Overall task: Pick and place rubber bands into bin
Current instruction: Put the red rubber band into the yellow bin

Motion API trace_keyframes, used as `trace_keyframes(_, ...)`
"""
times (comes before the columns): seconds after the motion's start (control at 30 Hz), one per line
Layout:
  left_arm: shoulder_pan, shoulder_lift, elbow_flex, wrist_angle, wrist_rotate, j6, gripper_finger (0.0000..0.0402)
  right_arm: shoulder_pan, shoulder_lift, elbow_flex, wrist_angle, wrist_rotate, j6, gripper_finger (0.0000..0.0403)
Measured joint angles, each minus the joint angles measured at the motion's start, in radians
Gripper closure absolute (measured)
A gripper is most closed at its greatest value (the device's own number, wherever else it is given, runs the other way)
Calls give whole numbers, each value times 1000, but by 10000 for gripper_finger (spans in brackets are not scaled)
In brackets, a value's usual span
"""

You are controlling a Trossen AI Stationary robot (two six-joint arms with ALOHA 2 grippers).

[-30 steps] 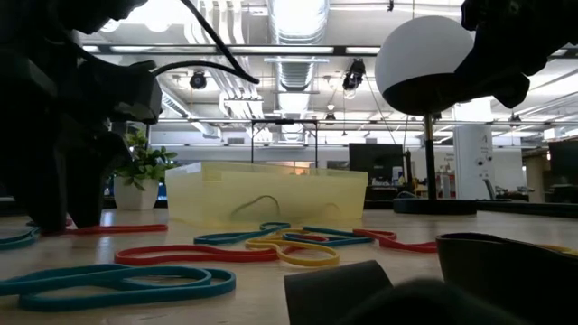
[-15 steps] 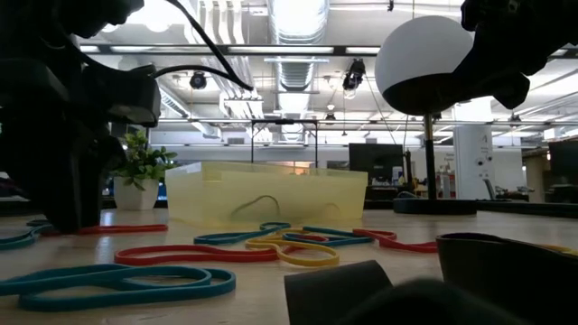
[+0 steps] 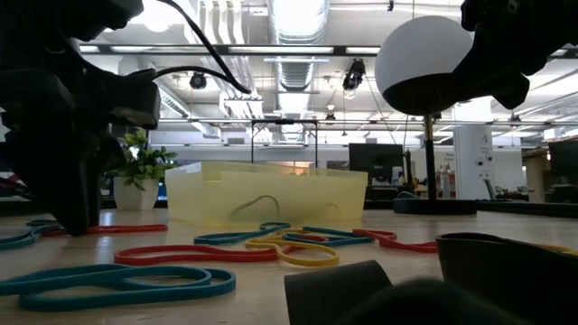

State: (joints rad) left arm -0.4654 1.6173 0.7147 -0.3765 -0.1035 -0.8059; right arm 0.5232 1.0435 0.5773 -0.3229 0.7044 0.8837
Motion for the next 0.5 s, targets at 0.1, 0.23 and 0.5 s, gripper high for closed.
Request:
trace_keyframes(0.1, -1, 7, 0, -7, -11, 0, 313, 0, 0, -4, 1, 0, 2, 346)
trace_keyframes(0.23, -1, 50, 9, -13, -15, 0, 313, 0, 0, -9, 1, 0, 14, 346)
trace_keyframes(0.5, -1, 99, 42, -34, -32, -1, 313, 2, 0, -13, 0, -3, 26, 346)
